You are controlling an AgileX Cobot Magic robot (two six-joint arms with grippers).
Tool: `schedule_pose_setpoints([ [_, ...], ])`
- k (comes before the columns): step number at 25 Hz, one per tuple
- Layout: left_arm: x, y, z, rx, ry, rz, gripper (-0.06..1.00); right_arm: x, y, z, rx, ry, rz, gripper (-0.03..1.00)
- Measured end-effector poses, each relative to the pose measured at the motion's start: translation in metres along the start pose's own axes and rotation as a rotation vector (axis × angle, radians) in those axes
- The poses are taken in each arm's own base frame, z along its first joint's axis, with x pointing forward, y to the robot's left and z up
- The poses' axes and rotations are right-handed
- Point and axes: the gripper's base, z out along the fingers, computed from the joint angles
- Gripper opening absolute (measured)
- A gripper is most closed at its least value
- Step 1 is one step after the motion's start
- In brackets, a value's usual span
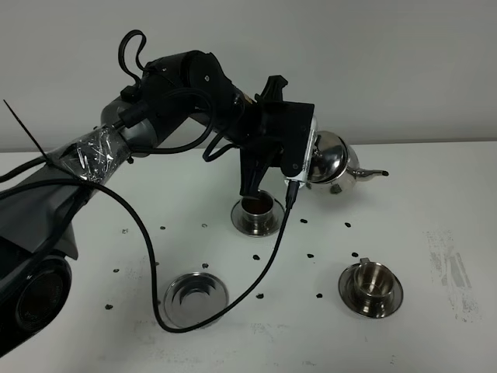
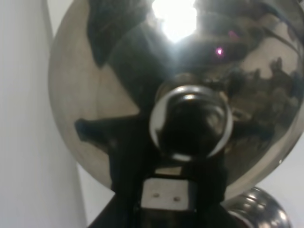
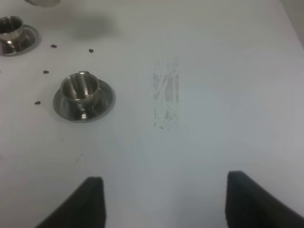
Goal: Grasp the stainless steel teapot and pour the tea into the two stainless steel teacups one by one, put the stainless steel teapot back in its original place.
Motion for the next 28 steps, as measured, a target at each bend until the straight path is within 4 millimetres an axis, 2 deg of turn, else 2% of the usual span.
schedule_pose_setpoints([
  [9, 0.004, -0.007, 0.0, 0.07, 0.044, -0.071, 0.26, 0.0, 0.0, 0.0, 0.0, 0.0, 0.0, 0.56],
  [20, -0.006, -0.019, 0.003, 0.176, 0.057, -0.095, 0.26, 0.0, 0.0, 0.0, 0.001, 0.0, 0.0, 0.56],
  [28, -0.006, -0.033, 0.021, 0.243, 0.081, -0.081, 0.26, 0.0, 0.0, 0.0, 0.001, 0.0, 0.0, 0.56],
])
